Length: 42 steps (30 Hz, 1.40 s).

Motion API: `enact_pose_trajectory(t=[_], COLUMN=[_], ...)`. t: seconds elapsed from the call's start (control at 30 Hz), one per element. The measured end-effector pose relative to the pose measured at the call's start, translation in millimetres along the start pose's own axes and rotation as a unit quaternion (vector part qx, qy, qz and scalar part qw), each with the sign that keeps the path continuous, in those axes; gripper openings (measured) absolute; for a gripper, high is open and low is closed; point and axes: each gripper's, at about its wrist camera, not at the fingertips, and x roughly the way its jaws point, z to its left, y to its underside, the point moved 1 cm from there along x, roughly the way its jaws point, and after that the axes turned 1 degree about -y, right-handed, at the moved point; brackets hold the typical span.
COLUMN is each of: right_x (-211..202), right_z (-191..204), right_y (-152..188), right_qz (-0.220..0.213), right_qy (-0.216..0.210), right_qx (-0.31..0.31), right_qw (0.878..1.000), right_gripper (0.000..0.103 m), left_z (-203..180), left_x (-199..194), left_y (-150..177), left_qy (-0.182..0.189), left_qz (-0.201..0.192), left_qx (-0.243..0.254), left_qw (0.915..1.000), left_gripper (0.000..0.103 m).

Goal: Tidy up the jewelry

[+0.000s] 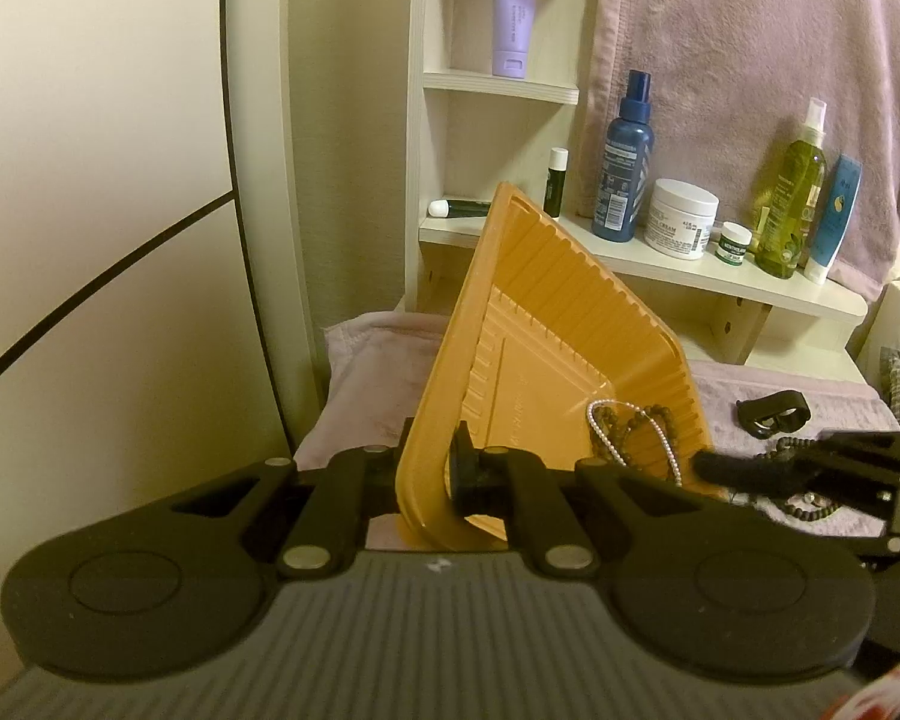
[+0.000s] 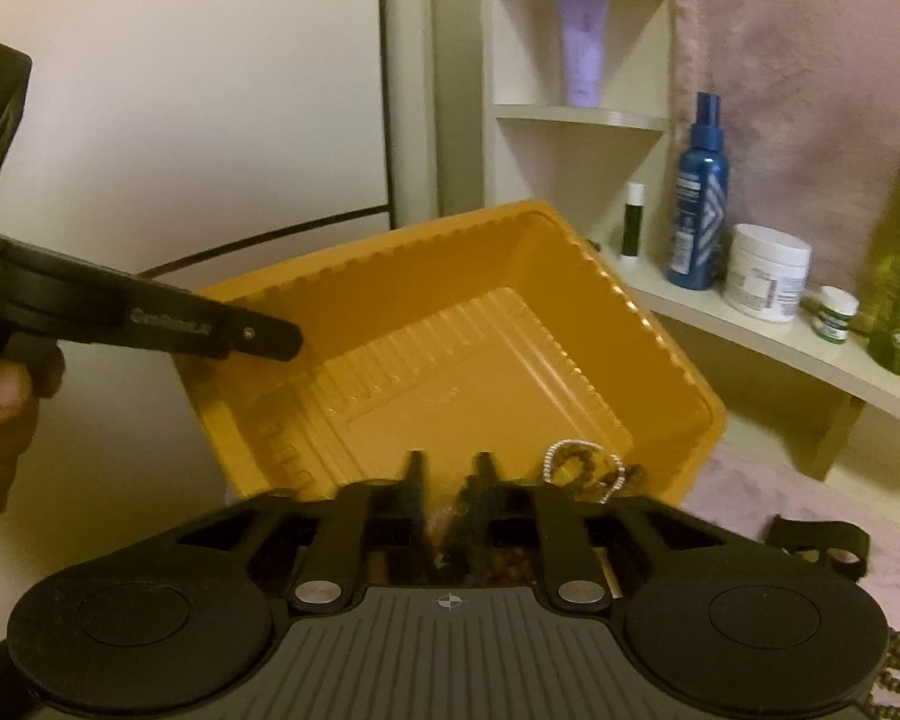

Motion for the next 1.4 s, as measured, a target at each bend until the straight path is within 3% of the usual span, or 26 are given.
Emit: enact_pose_trajectory(t=[0.03,0.33,0.57,0.7,0.9,0.97,1.07,1.4], right_x=[-2,-36,-59,-69,-60,-50,-37,-19], right_z=[-2,-39,-81,-96,-106,-110,-115,-122], right_y=[1,31,70,78,77,76,77,81], right_qz=[-0.005,-0.001,0.031,0.036,0.048,0.055,0.068,0.095], right_qy=[0.004,0.084,0.177,0.208,0.222,0.221,0.22,0.224], right_qx=[0.005,0.07,0.126,0.143,0.135,0.133,0.134,0.147], right_qw=[1.0,0.994,0.976,0.967,0.964,0.965,0.964,0.959], right_gripper=[0.043,0.043,0.043,0.043,0.042,0.033,0.029,0.023], left_z=[0,0,0,-2,-2,-2,-2,-1], left_x=[0,1,1,0,0,-1,0,0], left_y=[0,0,-1,-1,-1,-1,-1,-1], left_qy=[0.0,0.0,0.0,-0.001,-0.001,-0.001,-0.001,-0.001], left_qz=[0.0,-0.001,-0.002,-0.002,-0.002,-0.002,-0.001,0.0], left_qx=[0.0,0.001,0.002,0.004,0.005,0.005,0.006,0.005], left_qw=[1.0,1.0,1.0,1.0,1.0,1.0,1.0,1.0], left_gripper=[0.007,0.007,0.007,0.007,0.007,0.007,0.007,0.007])
